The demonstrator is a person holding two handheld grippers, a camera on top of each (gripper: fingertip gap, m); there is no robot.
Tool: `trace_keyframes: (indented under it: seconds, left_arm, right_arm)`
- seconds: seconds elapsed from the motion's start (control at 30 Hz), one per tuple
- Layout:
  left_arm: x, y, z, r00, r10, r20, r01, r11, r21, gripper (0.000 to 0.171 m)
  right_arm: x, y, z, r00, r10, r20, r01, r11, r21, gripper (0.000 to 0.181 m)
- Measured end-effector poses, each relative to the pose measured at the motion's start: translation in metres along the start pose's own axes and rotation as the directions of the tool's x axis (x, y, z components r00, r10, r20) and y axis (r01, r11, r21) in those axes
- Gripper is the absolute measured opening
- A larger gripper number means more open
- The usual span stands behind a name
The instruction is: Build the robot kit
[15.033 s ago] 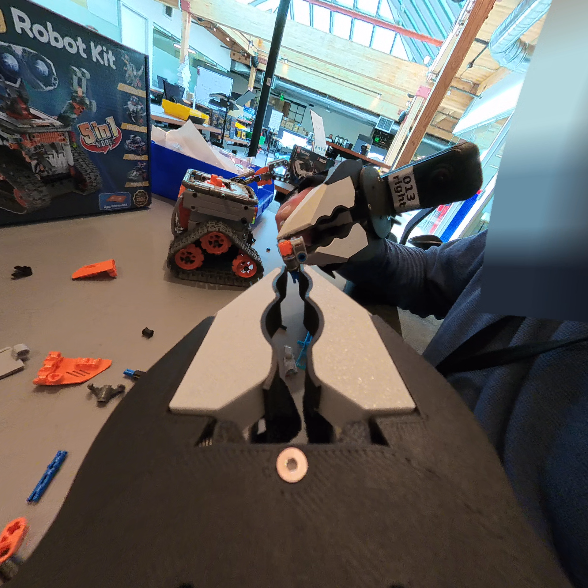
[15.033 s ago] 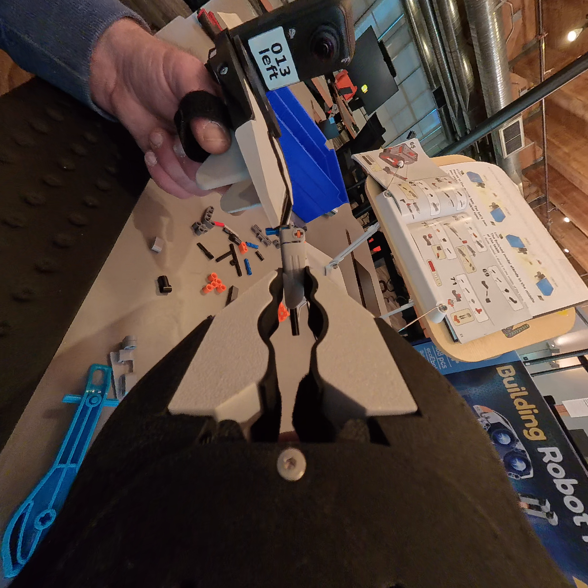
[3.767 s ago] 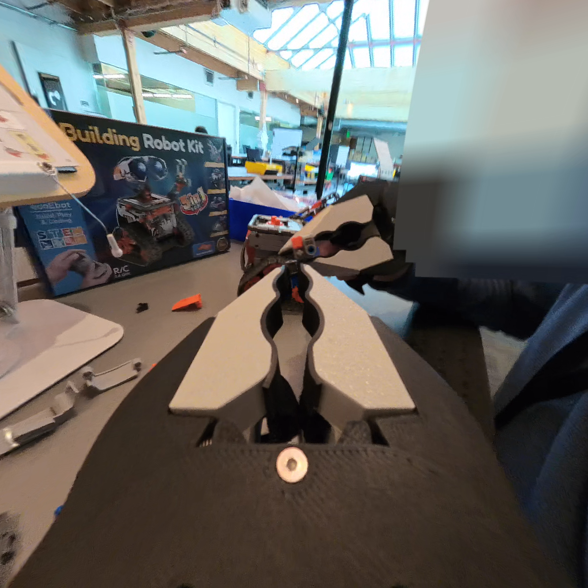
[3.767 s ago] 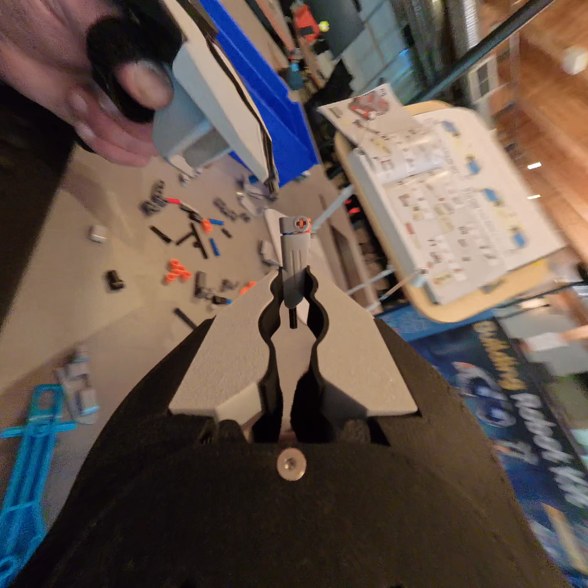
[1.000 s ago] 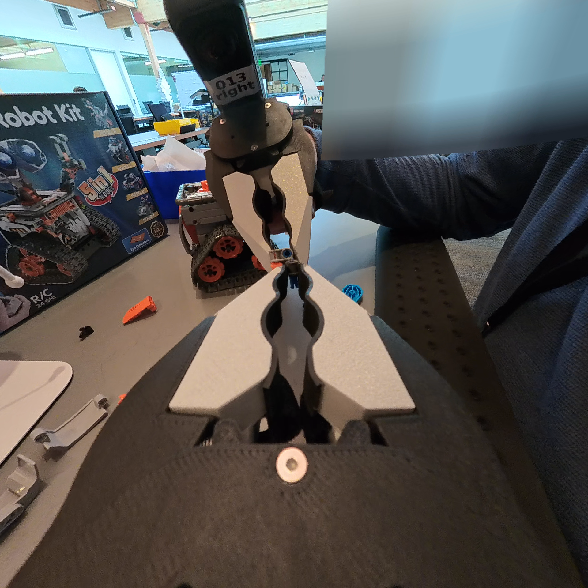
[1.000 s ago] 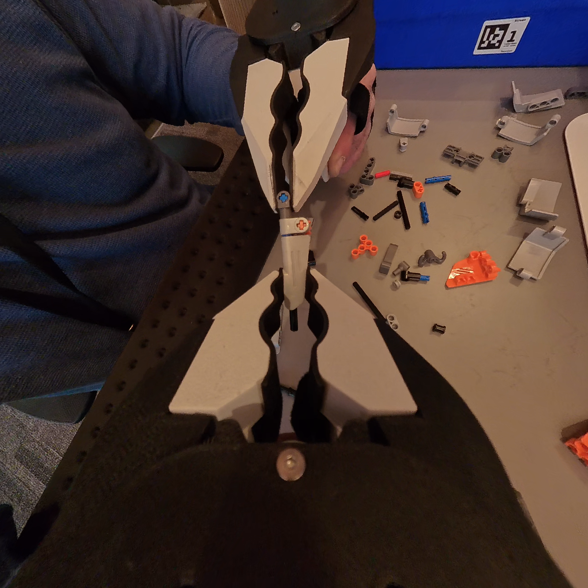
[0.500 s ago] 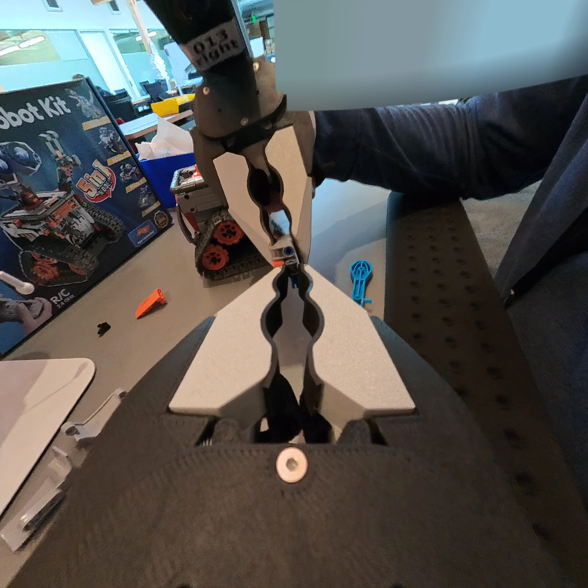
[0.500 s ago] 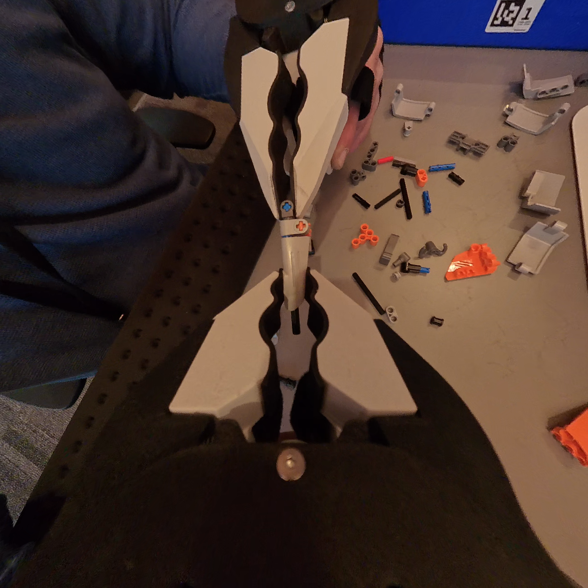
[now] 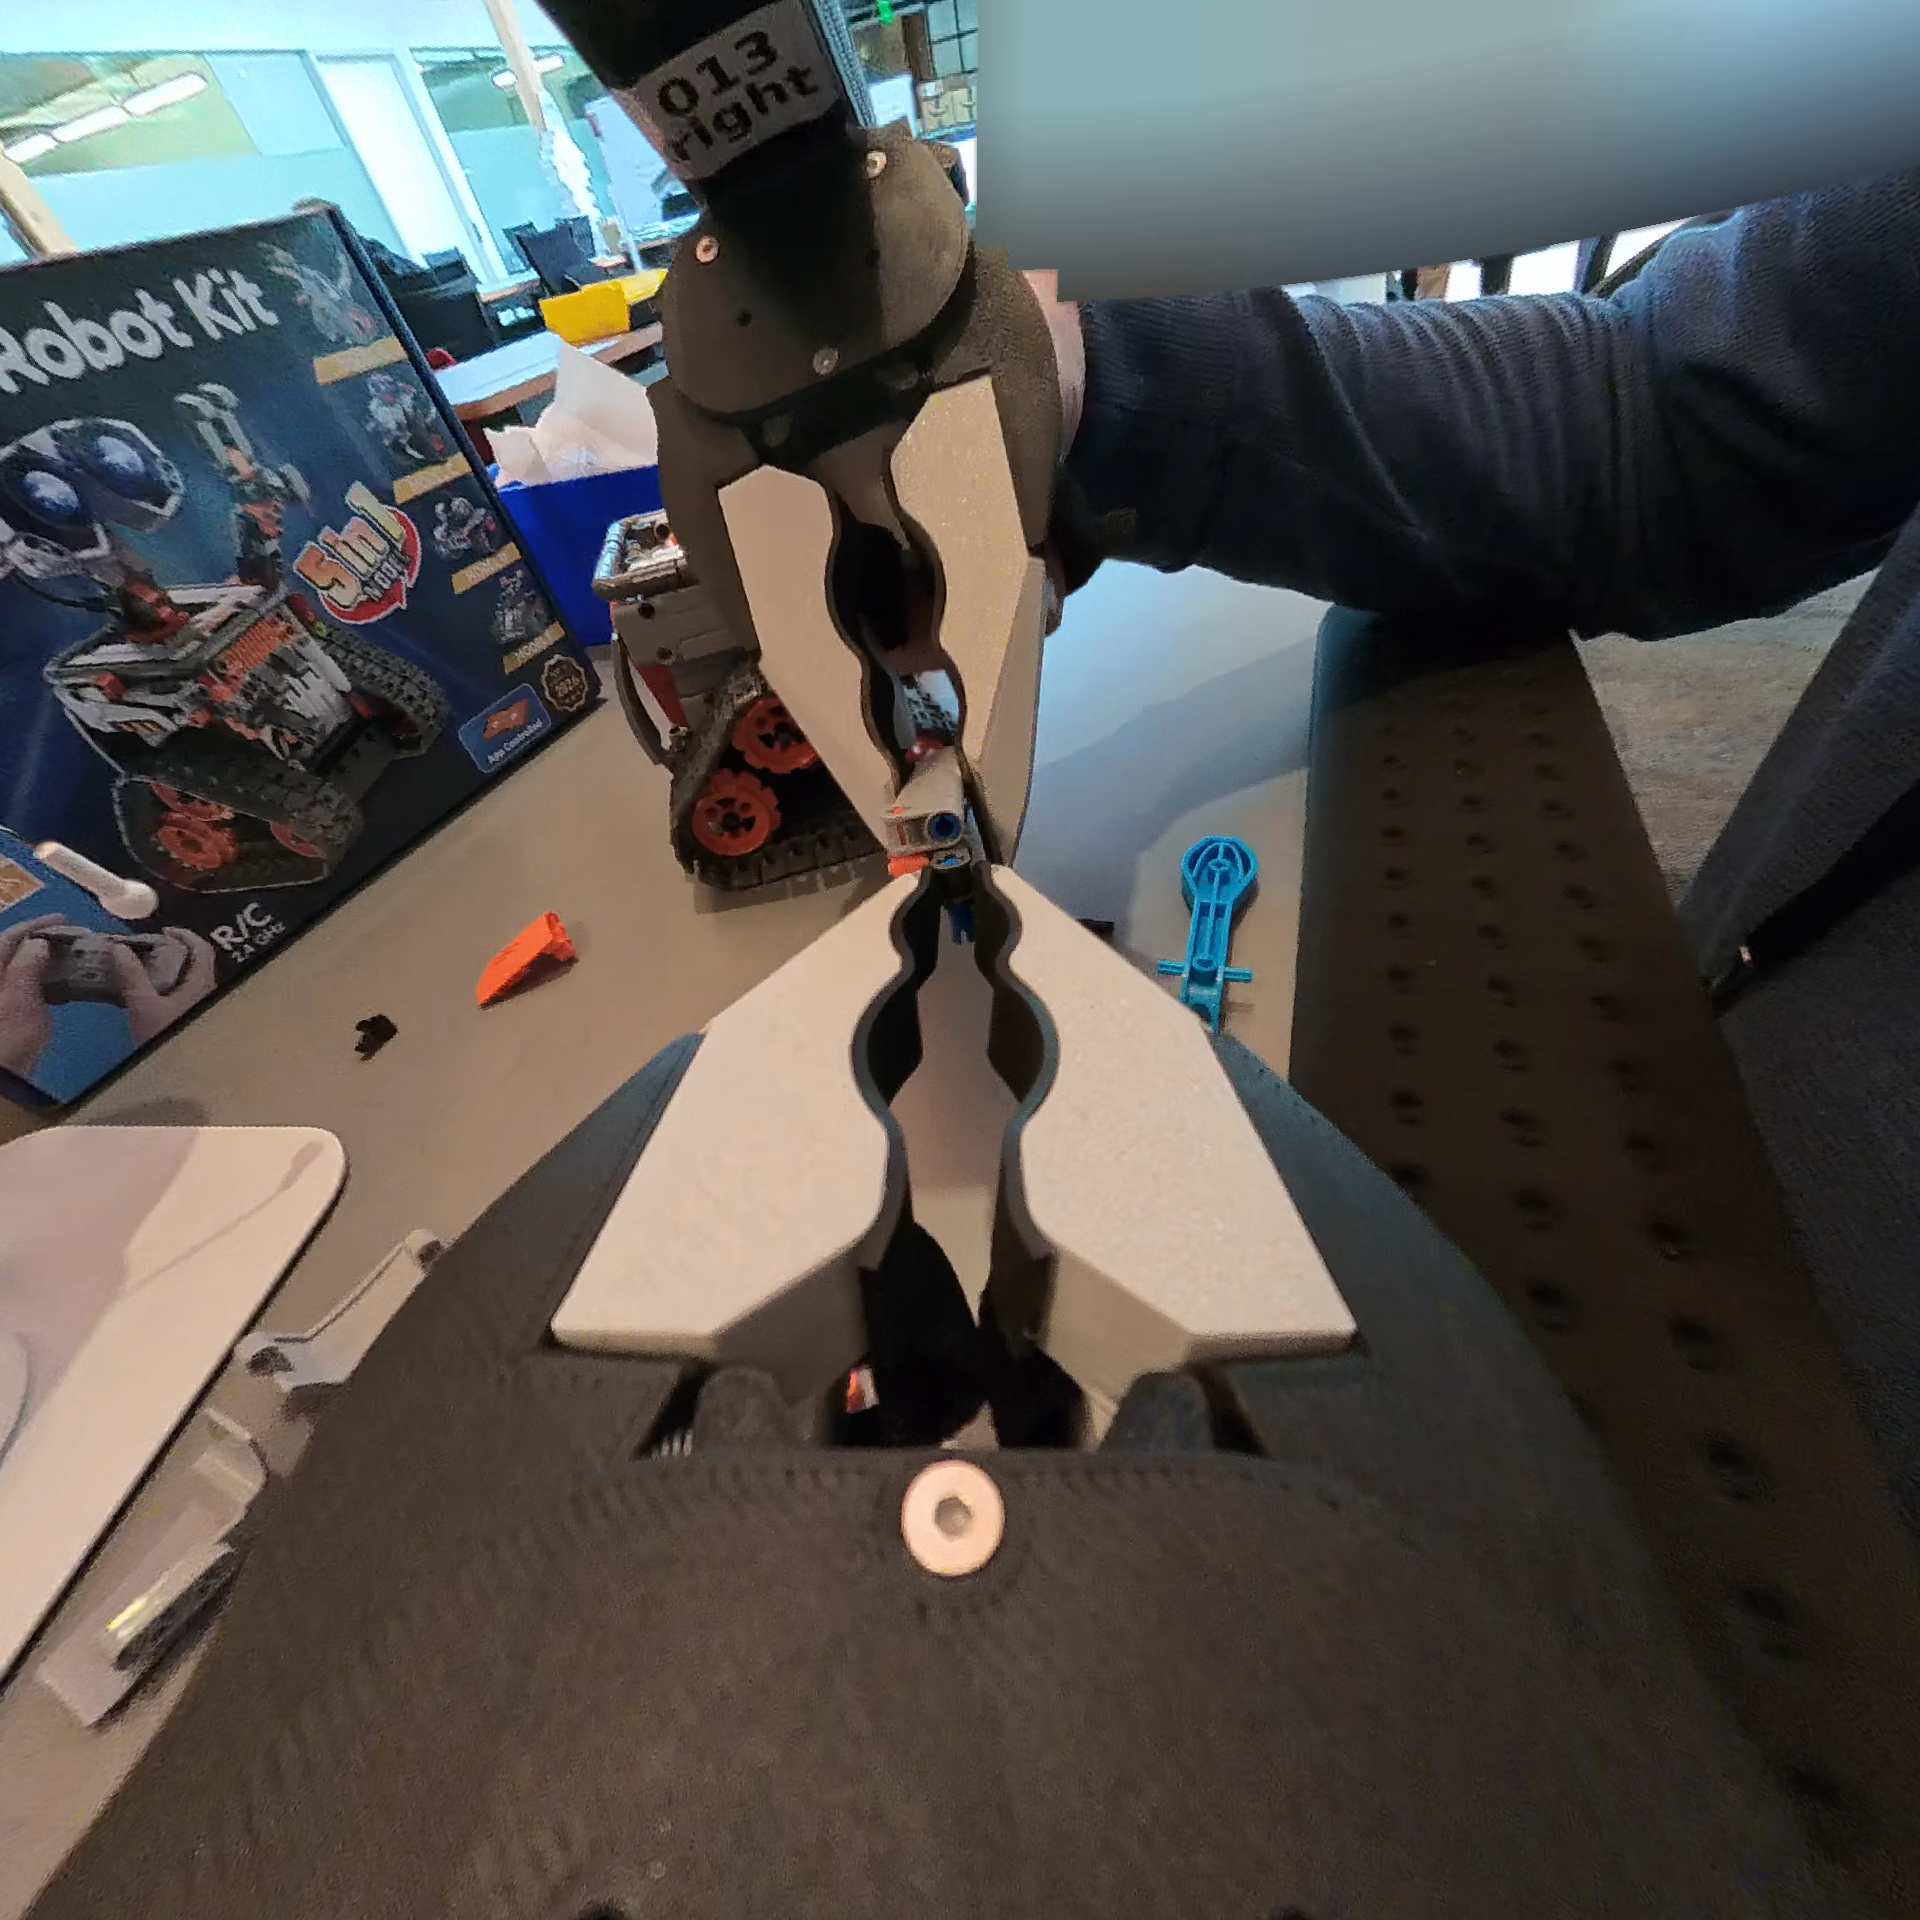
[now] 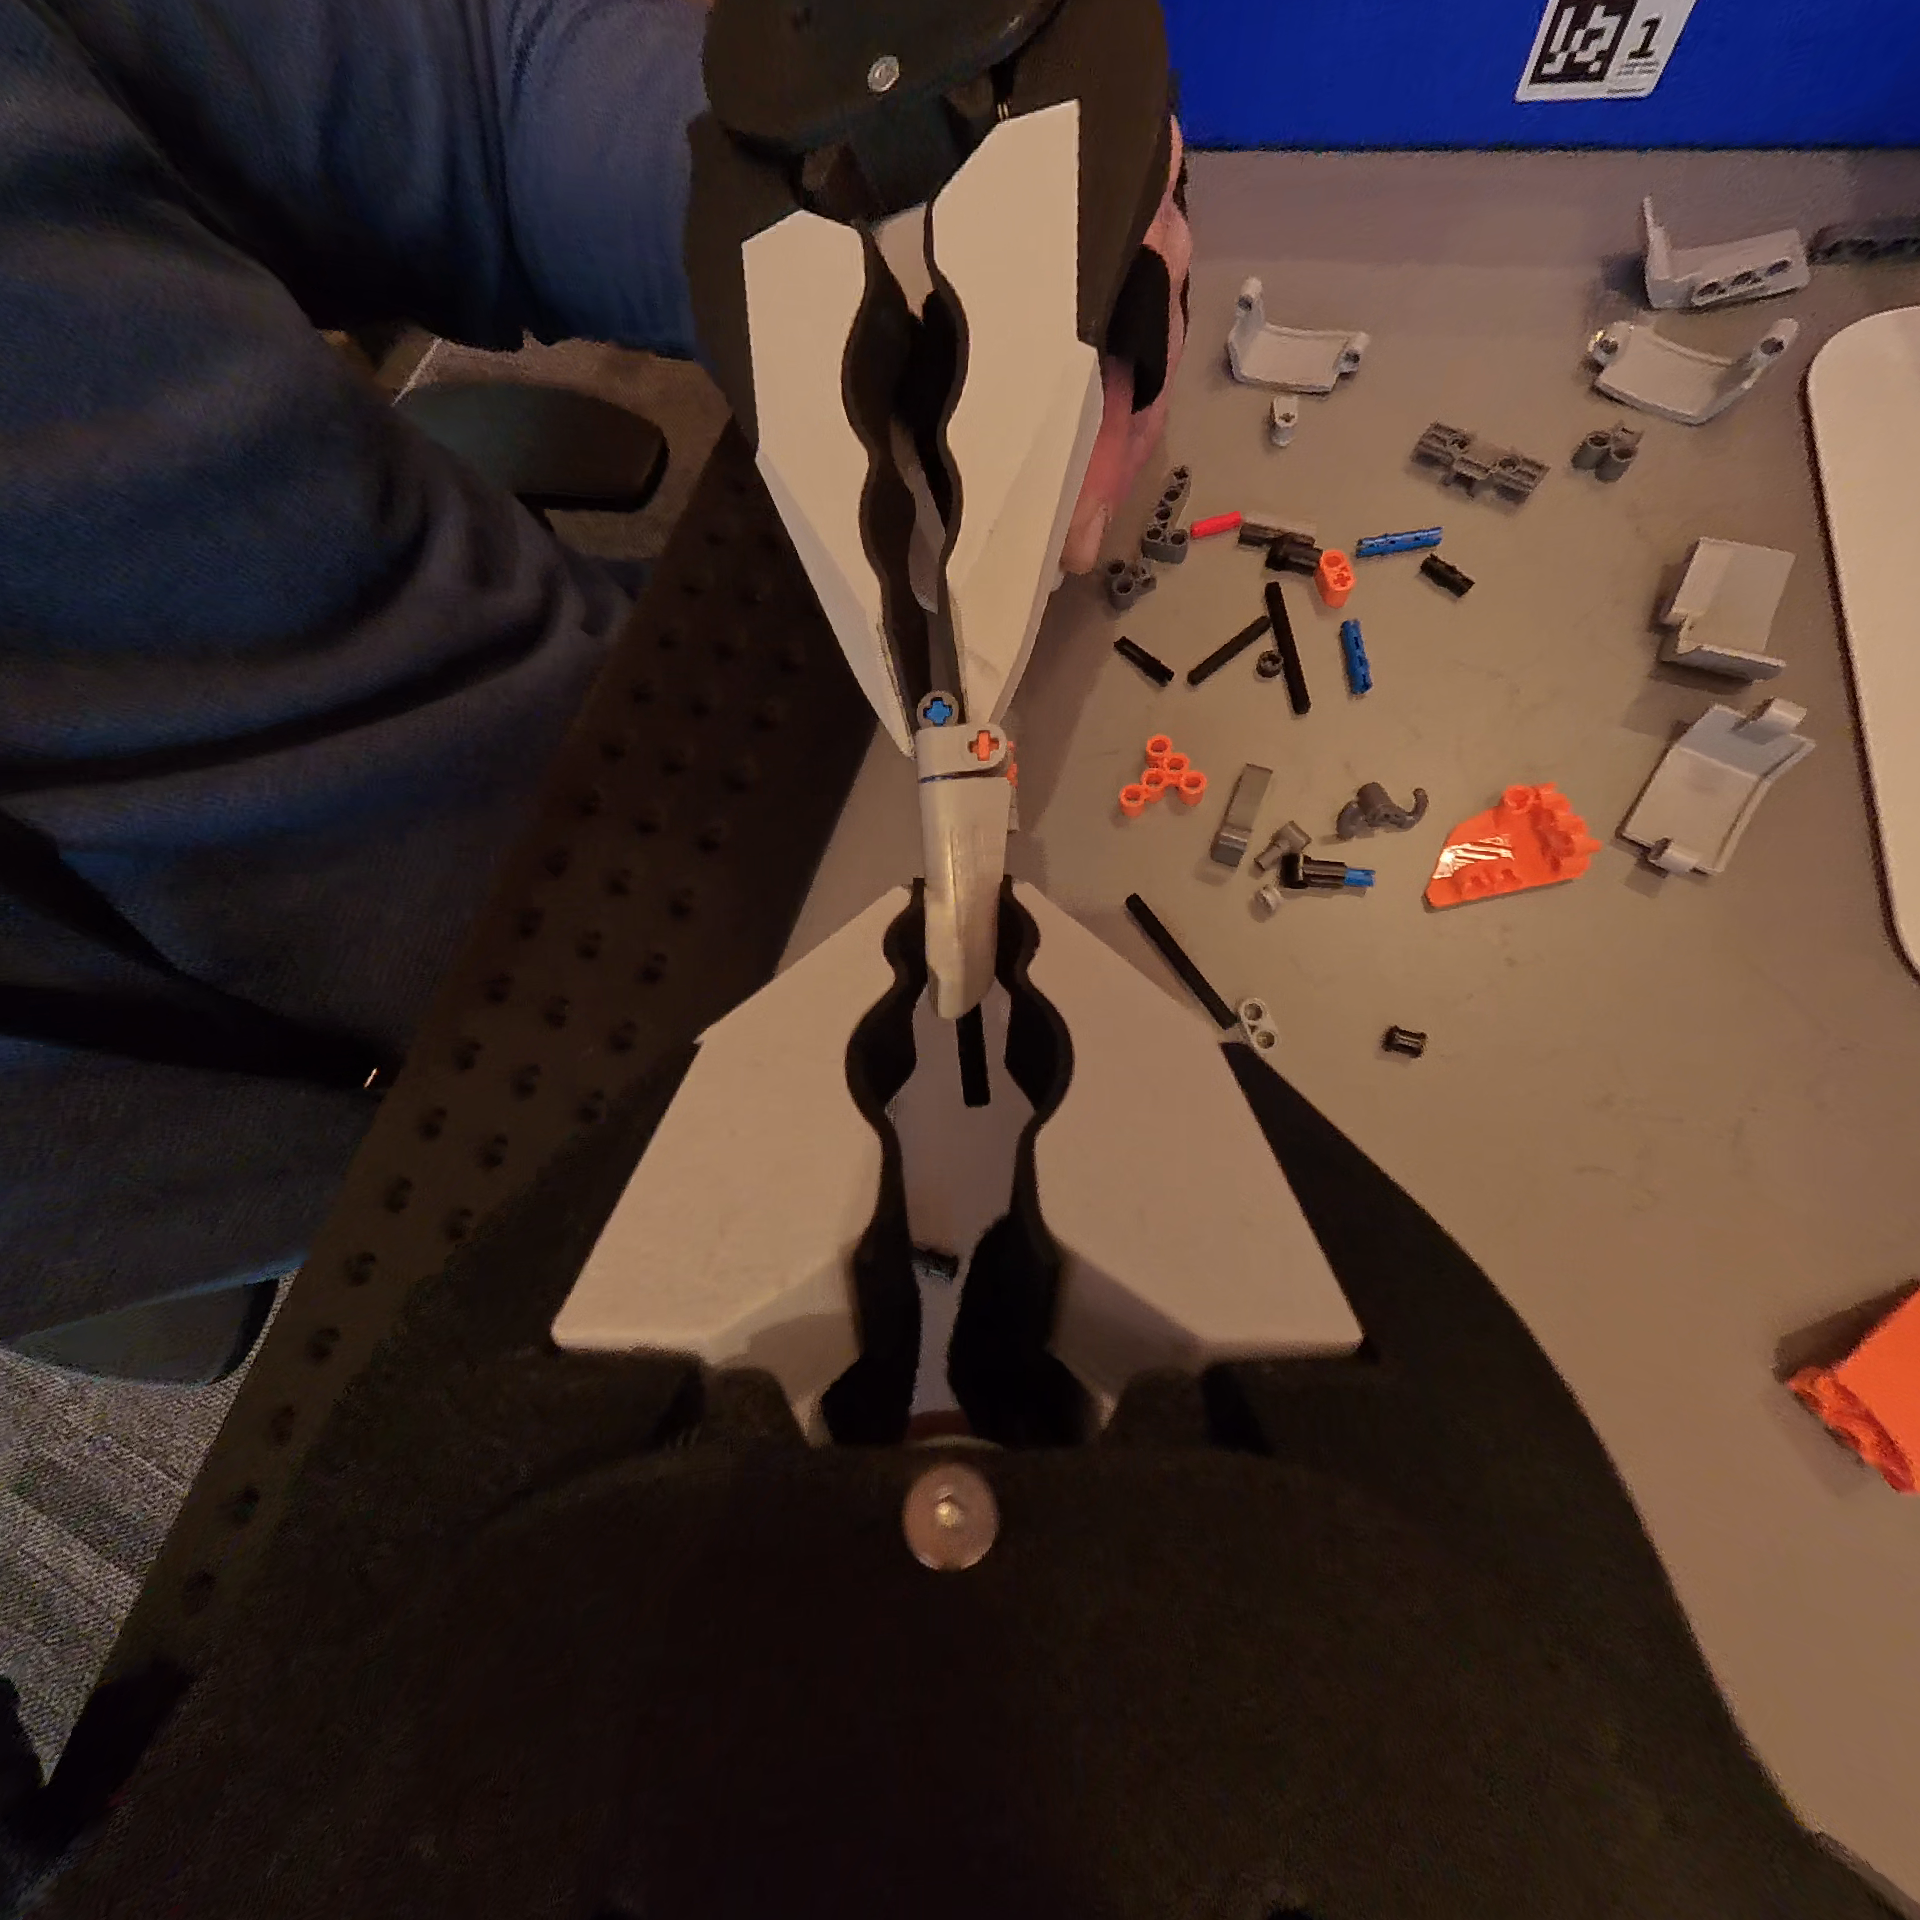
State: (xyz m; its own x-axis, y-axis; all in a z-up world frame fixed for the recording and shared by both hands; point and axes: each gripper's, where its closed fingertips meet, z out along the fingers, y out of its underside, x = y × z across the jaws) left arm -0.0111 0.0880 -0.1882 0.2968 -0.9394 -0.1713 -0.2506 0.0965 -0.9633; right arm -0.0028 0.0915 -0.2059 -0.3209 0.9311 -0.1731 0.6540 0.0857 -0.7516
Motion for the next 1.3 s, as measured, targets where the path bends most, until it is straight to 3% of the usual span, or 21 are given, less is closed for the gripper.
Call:
trace_keyframes:
  seconds: [0.3,0.6,1.1,1.3]
  left_arm:
    - [-0.003,0.019,0.01,0.991,0.104,0.089,-0.092,0.987,-0.13,0.004]
    - [-0.014,-0.007,-0.005,0.994,-0.026,0.11,0.022,0.999,0.038,0.005]
    - [-0.013,-0.003,-0.004,0.994,-0.055,0.096,0.053,0.998,0.023,0.003]
    - [-0.014,0.007,0.001,0.993,-0.048,0.108,0.052,0.998,-0.031,0.003]
  right_arm:
    - [0.005,-0.005,0.0,0.997,0.012,-0.083,-0.014,1.0,-0.023,0.008]
    - [0.007,-0.019,-0.01,0.996,0.069,-0.051,-0.061,0.989,0.134,0.009]
    - [0.009,-0.022,-0.008,0.992,0.004,-0.124,0.009,0.994,0.106,0.008]
    - [0.014,-0.014,-0.002,0.989,0.001,-0.149,0.008,0.998,0.058,0.008]
